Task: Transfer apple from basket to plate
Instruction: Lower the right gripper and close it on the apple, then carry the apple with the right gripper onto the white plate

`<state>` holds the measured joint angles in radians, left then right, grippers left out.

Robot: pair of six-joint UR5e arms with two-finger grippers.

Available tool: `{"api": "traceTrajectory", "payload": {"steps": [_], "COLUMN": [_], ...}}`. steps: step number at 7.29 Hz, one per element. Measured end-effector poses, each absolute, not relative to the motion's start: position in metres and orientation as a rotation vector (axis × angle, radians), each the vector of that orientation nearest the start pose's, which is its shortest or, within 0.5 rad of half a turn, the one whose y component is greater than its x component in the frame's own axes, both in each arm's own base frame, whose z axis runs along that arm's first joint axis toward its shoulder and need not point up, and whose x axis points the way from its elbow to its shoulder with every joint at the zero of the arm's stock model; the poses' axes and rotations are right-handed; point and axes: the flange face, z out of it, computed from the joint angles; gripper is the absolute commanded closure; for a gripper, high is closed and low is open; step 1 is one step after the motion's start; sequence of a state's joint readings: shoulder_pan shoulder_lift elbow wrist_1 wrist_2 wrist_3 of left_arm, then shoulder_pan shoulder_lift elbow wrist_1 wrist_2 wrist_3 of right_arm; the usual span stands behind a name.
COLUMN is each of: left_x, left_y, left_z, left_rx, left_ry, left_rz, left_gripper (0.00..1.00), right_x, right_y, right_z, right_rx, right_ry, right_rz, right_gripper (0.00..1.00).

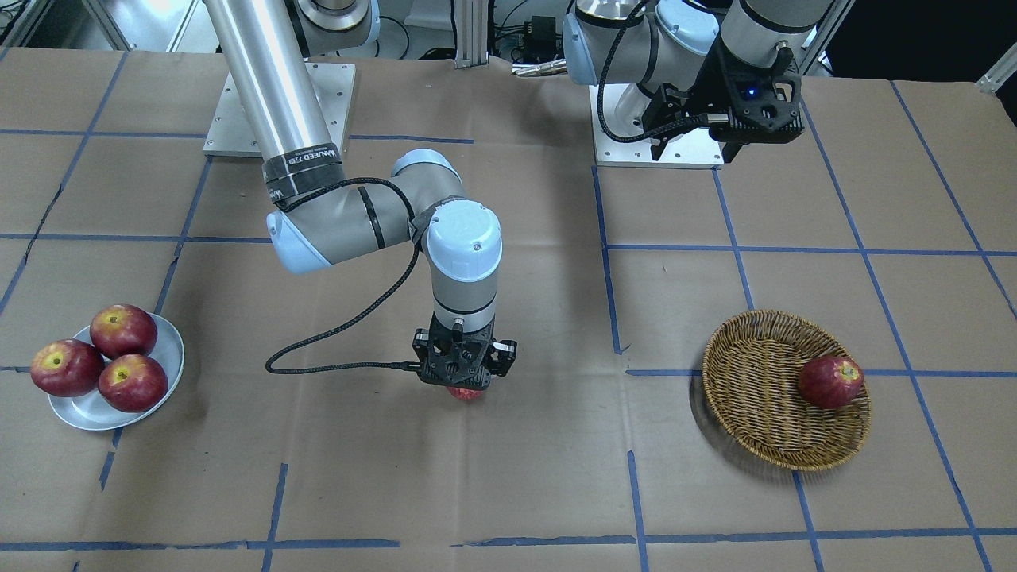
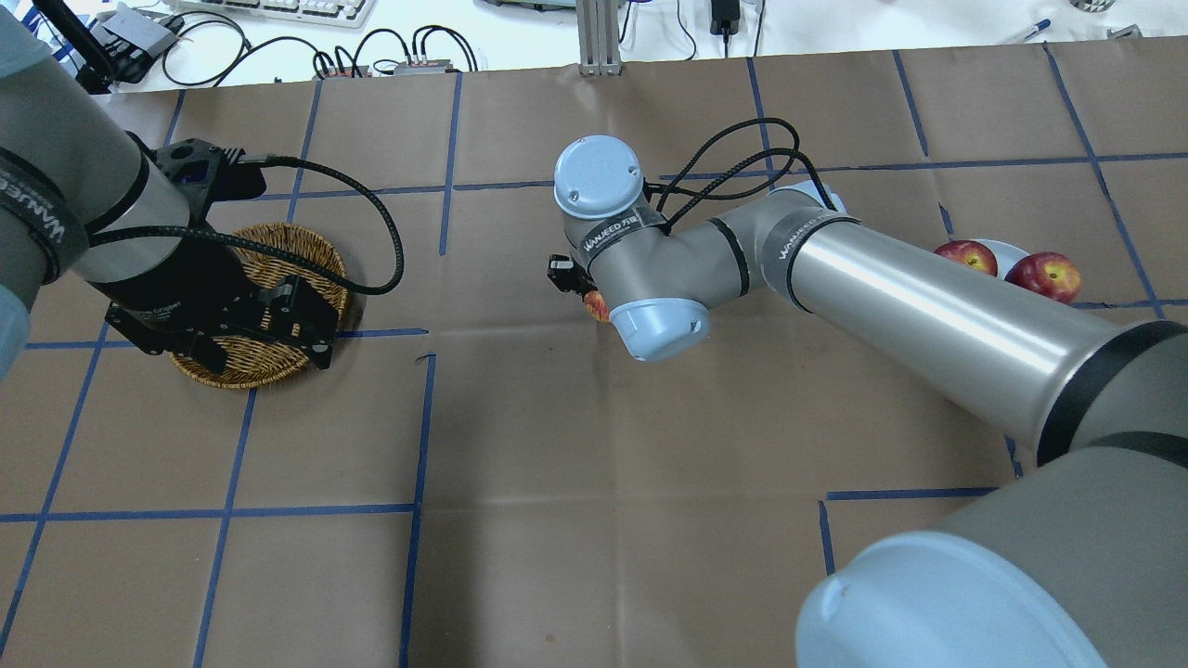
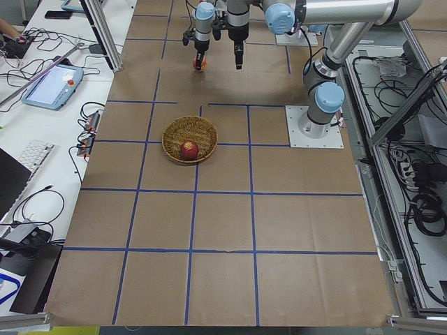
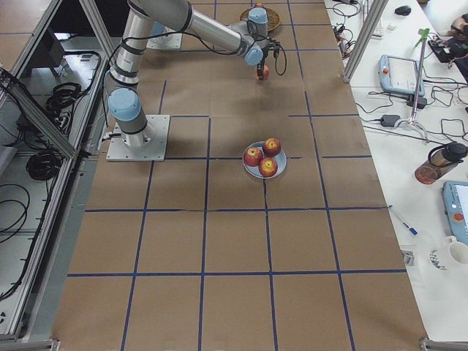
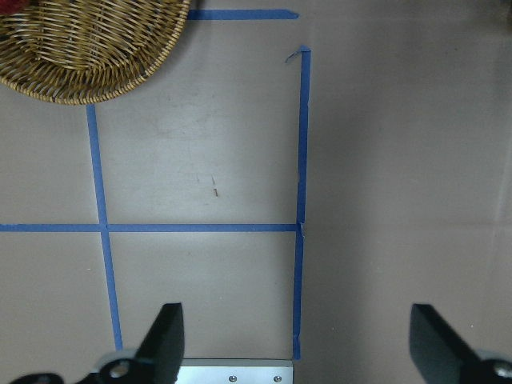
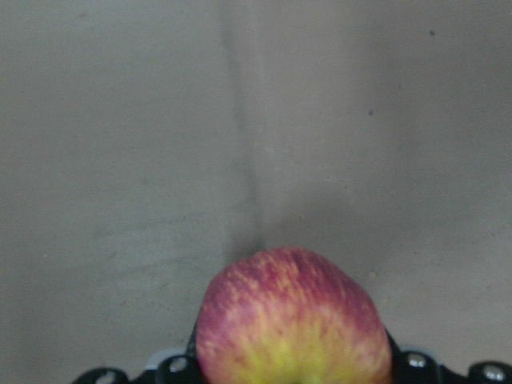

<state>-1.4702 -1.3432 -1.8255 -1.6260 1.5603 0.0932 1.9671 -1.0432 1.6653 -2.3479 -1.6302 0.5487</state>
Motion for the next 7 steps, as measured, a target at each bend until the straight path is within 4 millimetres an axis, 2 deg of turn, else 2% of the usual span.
{"api": "traceTrajectory", "payload": {"steps": [1, 2, 4, 5, 7], "left_x": [-0.095, -0.095, -0.095, -0.095, -0.095], "left_y": [-0.399, -0.399, -0.398, -0.398, -0.398], "left_z": [0.459, 0.459, 0.458, 0.458, 0.458], "left_rx": [-0.014, -0.015, -0.016, -0.016, -0.016], "left_ry": [3.157, 3.158, 3.159, 3.159, 3.159], "left_rz": [0.127, 0.127, 0.128, 0.128, 0.13], "left_gripper": [0.01, 0.01, 0.01, 0.01, 0.01], "right_x": [0.355, 0.329, 0.236, 0.181, 0.08], "right_y": [-0.546, -0.546, -0.549, -0.55, -0.554], "right_z": [0.245, 0.279, 0.348, 0.372, 0.399], "right_rx": [0.24, 0.219, 0.141, 0.095, 0.021], "right_ry": [3.103, 3.116, 3.16, 3.178, 3.201], "right_rz": [-0.265, -0.251, -0.179, -0.144, -0.128], "right_gripper": [0.38, 0.38, 0.38, 0.38, 0.38]}}
